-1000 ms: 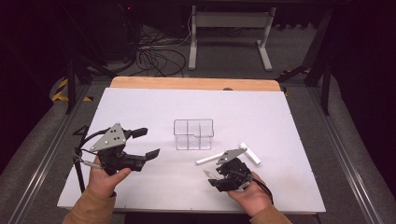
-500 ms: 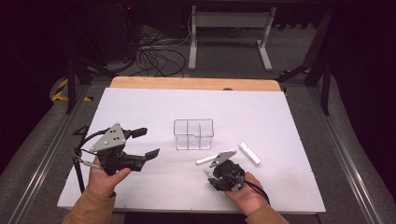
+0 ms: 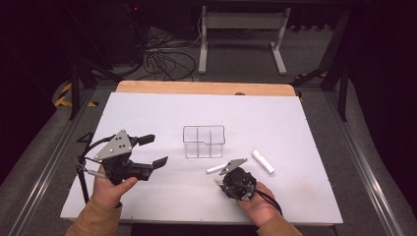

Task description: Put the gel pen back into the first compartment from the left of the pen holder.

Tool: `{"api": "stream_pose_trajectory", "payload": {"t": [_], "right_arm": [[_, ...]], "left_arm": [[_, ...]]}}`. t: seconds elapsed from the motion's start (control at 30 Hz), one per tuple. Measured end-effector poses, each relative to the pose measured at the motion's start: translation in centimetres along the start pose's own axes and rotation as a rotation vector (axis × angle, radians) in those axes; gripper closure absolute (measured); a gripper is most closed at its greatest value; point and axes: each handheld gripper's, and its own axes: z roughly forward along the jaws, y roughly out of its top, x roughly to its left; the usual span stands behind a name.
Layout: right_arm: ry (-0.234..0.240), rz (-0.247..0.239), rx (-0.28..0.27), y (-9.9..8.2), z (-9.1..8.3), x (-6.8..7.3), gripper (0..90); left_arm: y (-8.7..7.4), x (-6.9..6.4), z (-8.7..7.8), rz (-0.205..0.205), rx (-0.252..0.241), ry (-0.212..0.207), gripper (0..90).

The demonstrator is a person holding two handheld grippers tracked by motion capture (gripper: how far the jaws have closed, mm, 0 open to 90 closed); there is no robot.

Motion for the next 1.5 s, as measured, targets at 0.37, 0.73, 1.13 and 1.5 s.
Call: {"api": "stream_pose_trajectory", "payload": {"t": [0.37,0.73,1.13,1.5], "right_arm": [[0.003,-0.004,-0.003,0.0,0.0,0.0,80.8],[0.029,-0.010,-0.045,0.1,-1.0,0.0,81.1],[0.027,-0.033,-0.114,0.5,-2.7,0.0,81.0],[0.043,-0.057,-0.254,1.7,-5.1,-0.4,81.0]], "left_arm": [[0.0,-0.1,0.0,-0.002,-0.003,-0.004,21.8],[0.1,0.0,-0.2,-0.001,-0.008,-0.004,21.8],[0.0,0.0,-0.2,-0.017,-0.018,-0.010,22.7],[-0.8,-0.3,-0.6,-0.016,-0.032,0.022,22.8]]}}
